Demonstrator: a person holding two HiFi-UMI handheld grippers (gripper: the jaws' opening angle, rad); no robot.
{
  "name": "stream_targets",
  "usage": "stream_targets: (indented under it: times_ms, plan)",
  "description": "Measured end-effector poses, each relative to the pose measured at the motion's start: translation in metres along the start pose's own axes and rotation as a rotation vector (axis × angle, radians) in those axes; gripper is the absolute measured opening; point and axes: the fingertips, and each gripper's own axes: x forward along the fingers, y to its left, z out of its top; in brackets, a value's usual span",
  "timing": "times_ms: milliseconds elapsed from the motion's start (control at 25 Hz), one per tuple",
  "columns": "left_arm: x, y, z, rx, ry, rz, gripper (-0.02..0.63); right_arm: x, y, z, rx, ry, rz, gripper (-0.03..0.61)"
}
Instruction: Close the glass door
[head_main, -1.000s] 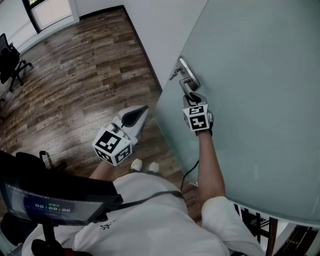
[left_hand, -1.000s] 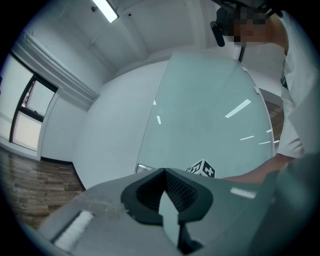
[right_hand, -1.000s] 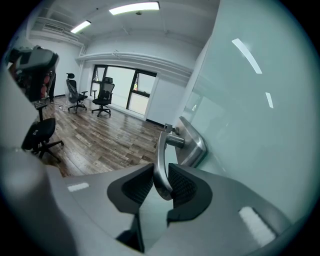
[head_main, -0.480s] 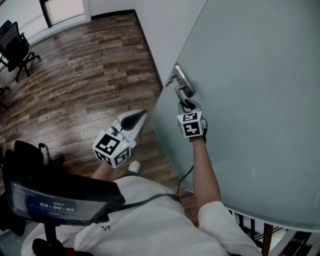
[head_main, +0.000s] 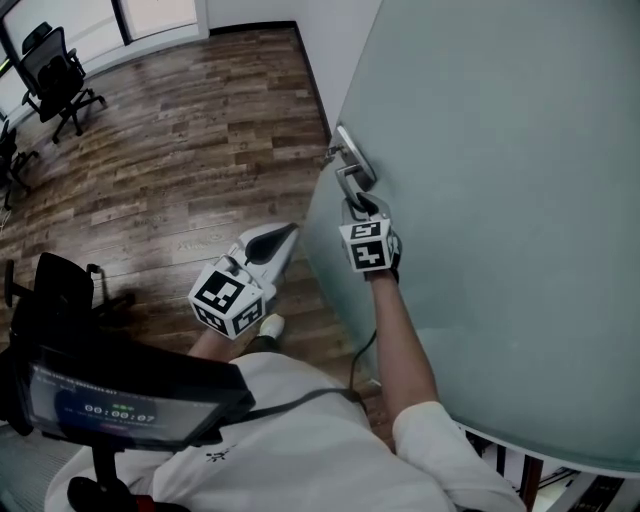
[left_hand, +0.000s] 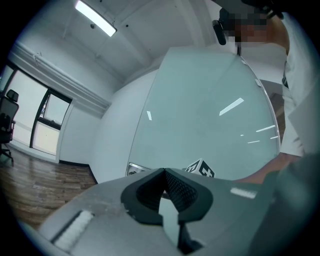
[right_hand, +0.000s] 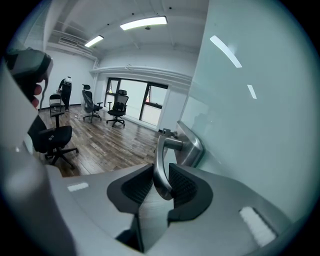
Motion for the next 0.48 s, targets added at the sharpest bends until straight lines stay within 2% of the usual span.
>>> stream_targets:
  times_ms: [280,480]
  plan:
    - [-0.021,-0.029,-0.007,0.02,-0.004,0.059,0.0,-0.011,0.035,0.007,0.015,-0.047,0.07,0.101]
    - [-0.068,-0.096,-0.019,0.033,-0.02,0.124,0.0,-0.067,0.064,-0.016,-0.026,-0.048,0.083,0.101]
